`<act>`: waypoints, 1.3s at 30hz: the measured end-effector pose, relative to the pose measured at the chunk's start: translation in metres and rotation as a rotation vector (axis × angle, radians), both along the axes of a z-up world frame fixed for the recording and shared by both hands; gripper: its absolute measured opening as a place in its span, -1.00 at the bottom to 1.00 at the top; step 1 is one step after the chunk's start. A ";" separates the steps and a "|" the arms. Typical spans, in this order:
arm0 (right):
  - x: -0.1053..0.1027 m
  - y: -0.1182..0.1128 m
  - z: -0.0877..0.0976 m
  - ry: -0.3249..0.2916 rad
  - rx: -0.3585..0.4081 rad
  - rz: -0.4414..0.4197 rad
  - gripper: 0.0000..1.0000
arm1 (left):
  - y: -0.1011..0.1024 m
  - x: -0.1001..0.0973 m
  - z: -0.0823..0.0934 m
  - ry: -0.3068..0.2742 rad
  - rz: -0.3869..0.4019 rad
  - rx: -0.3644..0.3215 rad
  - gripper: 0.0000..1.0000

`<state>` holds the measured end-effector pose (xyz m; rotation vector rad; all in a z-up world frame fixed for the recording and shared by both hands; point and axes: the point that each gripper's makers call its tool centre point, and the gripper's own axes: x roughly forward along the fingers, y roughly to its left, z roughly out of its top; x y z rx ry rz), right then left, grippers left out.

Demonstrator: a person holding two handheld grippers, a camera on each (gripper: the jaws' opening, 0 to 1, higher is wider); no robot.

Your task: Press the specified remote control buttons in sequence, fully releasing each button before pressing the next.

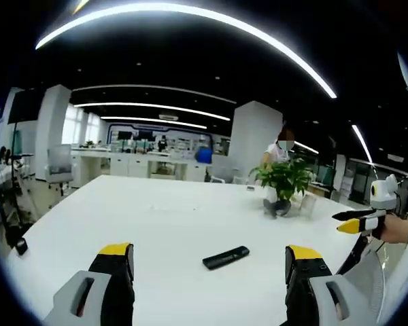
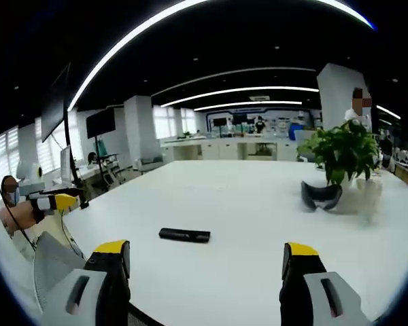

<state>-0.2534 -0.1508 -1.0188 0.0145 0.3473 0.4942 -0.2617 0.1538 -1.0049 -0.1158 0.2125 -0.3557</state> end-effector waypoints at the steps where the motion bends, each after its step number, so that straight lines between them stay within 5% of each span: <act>1: -0.001 0.001 0.000 -0.001 -0.001 0.003 0.84 | 0.000 0.000 0.000 -0.002 0.001 -0.004 0.91; 31: -0.020 -0.024 -0.013 0.034 -0.074 -0.101 0.73 | -0.030 0.019 -0.018 0.065 -0.143 -0.006 0.92; 39: -0.021 -0.028 -0.011 0.032 -0.043 -0.132 0.74 | -0.030 0.023 -0.028 0.090 -0.164 -0.009 0.92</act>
